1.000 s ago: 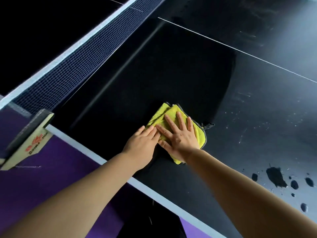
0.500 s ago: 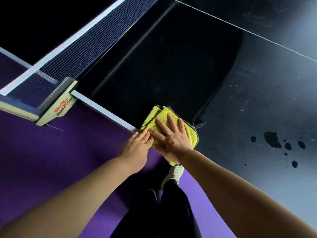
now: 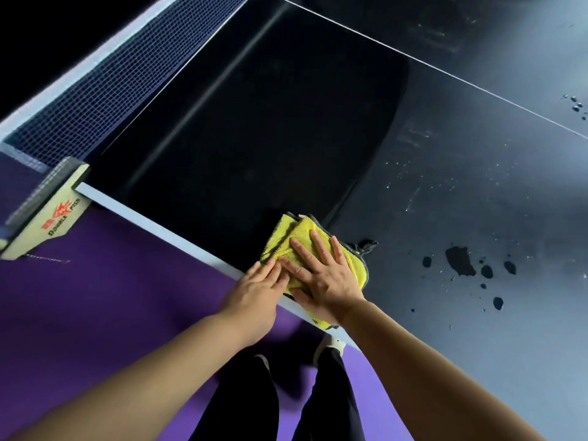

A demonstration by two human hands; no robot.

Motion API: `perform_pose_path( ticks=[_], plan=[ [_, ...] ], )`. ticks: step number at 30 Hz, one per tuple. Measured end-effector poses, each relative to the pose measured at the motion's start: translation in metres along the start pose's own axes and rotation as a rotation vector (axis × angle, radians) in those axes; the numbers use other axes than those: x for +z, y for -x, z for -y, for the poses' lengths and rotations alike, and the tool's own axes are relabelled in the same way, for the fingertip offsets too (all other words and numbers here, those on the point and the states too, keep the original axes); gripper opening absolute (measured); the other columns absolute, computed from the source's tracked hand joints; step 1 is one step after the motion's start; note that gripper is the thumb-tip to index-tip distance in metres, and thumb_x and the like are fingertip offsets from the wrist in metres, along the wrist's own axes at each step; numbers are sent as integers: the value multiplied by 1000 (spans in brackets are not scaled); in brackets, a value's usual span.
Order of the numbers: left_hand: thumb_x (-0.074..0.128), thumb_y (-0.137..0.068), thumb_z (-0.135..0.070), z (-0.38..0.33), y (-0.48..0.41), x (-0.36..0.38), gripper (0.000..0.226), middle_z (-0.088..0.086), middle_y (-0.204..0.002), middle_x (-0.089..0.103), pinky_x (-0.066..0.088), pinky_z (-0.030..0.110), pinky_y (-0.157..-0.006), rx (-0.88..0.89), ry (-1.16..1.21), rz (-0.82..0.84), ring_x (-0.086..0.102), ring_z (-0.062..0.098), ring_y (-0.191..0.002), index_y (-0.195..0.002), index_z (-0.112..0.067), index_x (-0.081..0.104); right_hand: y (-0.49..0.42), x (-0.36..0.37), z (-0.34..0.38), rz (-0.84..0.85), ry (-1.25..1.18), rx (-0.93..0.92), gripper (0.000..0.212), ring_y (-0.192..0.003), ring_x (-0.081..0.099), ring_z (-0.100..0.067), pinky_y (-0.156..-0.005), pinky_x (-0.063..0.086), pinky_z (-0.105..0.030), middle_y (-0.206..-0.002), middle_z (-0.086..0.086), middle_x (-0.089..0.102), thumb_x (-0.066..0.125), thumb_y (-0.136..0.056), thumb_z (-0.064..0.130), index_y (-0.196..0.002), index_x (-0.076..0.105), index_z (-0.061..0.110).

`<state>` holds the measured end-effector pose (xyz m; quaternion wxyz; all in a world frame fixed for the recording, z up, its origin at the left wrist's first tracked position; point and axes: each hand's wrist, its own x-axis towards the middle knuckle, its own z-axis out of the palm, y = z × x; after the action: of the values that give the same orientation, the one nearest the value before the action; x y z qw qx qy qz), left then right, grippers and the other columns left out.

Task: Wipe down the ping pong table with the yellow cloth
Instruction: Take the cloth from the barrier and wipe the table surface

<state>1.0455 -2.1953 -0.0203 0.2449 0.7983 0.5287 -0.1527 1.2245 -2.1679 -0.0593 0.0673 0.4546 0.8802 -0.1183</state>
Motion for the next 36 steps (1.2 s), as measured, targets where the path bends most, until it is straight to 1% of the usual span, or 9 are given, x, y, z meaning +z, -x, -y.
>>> perform_pose_path(
  ticks=[8,10,13,15,19,23,28,31,36],
  plan=[
    [30,-96,-11,-32,-75,-45,60,10,-158,-1,-10,32,-115,35,-39,-73,-11,20,-145,-151,-12,5,-28,-20,-95,58,43,-8,72,-150,-5,-32,-117,-6,-56,-161,7,3,24,-85,64,-152,10,41],
    [29,-96,-13,-38,-96,-57,59,11,-158,0,-9,33,-115,26,-62,-78,-10,22,-145,-150,-11,7,-39,-30,-113,63,18,10,73,-149,-6,-32,-118,-6,-57,-162,5,7,23,-83,64,-152,18,41],
    [30,-96,-13,-49,-134,-76,52,10,-157,13,-9,34,-116,17,-58,-84,-5,23,-145,-147,-10,23,-55,-46,-135,9,-5,63,66,-148,13,-34,-118,1,-57,-158,-1,29,33,-85,57,-146,42,33],
    [31,-95,-13,-56,-164,-90,50,8,-155,19,-9,33,-115,35,-50,-90,0,22,-145,-145,-11,30,-62,-47,-154,-61,-45,74,65,-147,21,-34,-118,5,-51,-156,-6,34,37,-86,48,-145,45,23],
    [27,-96,-10,-64,-234,-117,55,6,-159,2,-11,31,-114,54,-82,-79,-10,19,-145,-150,-13,15,-85,-47,-221,-117,-131,108,70,-149,-1,-25,-120,-5,-40,-161,-3,10,28,-89,44,-154,13,21],
    [28,-96,-10,-66,-304,-148,60,5,-158,-6,-7,33,-116,41,-129,-91,-14,18,-144,-151,-14,5,-130,-66,-303,-66,-93,71,76,-149,-14,-18,-121,-9,-40,-162,3,-6,17,-85,48,-155,0,26],
    [33,-95,-10,-72,-394,-189,66,6,-158,-9,-4,34,-118,28,-168,-134,-13,19,-144,-150,-14,-2,-182,-84,-395,-128,-89,49,80,-150,-6,-16,-122,-4,-40,-161,7,-1,21,-84,57,-156,7,25],
    [33,-94,-8,-75,-441,-211,66,7,-158,-8,-3,33,-118,25,-170,-164,-11,19,-144,-150,-12,-1,-213,-92,-441,-164,-101,55,80,-150,1,-16,-122,-2,-39,-162,5,9,23,-82,58,-155,16,27],
    [30,-93,-3,-80,-510,-246,65,5,-158,-7,-2,33,-117,2,-151,-205,-10,18,-144,-151,-14,2,-254,-106,-502,-216,-142,99,82,-150,2,-14,-122,-3,-37,-163,6,11,20,-79,58,-155,19,29]
  ],
)
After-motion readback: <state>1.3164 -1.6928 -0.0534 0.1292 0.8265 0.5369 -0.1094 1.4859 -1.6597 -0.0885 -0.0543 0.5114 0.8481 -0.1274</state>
